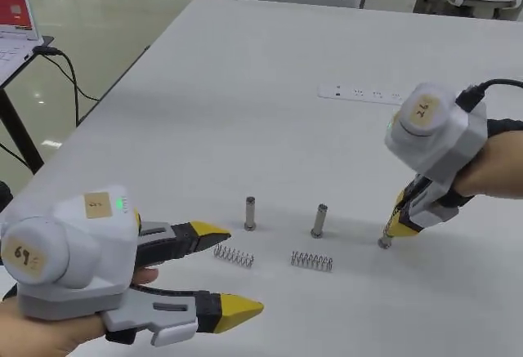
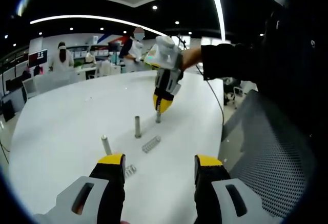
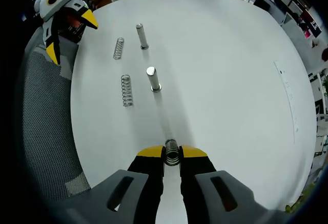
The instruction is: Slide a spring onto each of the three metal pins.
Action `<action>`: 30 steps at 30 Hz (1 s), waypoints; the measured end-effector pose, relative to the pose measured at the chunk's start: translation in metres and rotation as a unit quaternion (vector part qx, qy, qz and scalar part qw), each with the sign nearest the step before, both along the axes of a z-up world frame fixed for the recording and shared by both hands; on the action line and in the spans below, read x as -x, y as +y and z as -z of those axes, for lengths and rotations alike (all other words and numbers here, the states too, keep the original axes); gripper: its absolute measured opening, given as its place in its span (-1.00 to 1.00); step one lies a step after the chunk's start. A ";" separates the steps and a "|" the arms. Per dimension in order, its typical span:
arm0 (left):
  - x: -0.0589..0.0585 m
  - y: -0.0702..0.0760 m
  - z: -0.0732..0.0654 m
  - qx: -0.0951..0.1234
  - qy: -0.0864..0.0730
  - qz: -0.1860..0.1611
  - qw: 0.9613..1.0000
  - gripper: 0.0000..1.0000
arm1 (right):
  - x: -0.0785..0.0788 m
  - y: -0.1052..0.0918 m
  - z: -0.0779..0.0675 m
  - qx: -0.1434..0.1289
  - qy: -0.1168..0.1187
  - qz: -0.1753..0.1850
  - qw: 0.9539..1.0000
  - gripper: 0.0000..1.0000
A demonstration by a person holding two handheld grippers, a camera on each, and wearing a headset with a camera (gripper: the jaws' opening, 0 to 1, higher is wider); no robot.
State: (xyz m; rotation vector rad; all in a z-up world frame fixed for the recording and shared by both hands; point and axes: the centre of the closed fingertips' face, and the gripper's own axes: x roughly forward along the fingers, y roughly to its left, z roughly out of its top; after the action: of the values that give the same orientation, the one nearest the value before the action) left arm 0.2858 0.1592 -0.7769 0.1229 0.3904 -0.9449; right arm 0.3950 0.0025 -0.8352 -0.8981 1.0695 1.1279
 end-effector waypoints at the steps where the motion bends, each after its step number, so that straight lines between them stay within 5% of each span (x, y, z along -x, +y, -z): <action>1: 0.000 0.000 0.000 0.000 0.000 0.000 1.000 -0.02 | 0.000 0.000 0.002 0.001 0.001 0.001 1.000 -0.84; 10: 0.000 0.000 0.000 -0.002 -0.001 0.000 1.000 -0.02 | 0.000 0.000 0.014 -0.001 -0.001 -0.004 1.000 -0.83; 30: 0.001 -0.002 -0.001 -0.004 -0.002 0.004 1.000 -0.03 | 0.005 -0.015 0.009 -0.006 -0.018 0.010 1.000 -0.64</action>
State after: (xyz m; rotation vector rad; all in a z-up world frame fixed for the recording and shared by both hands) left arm 0.2846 0.1575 -0.7758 0.1341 0.3896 -0.9514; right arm 0.3897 -0.0123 -0.8438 -0.8936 1.0391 1.0959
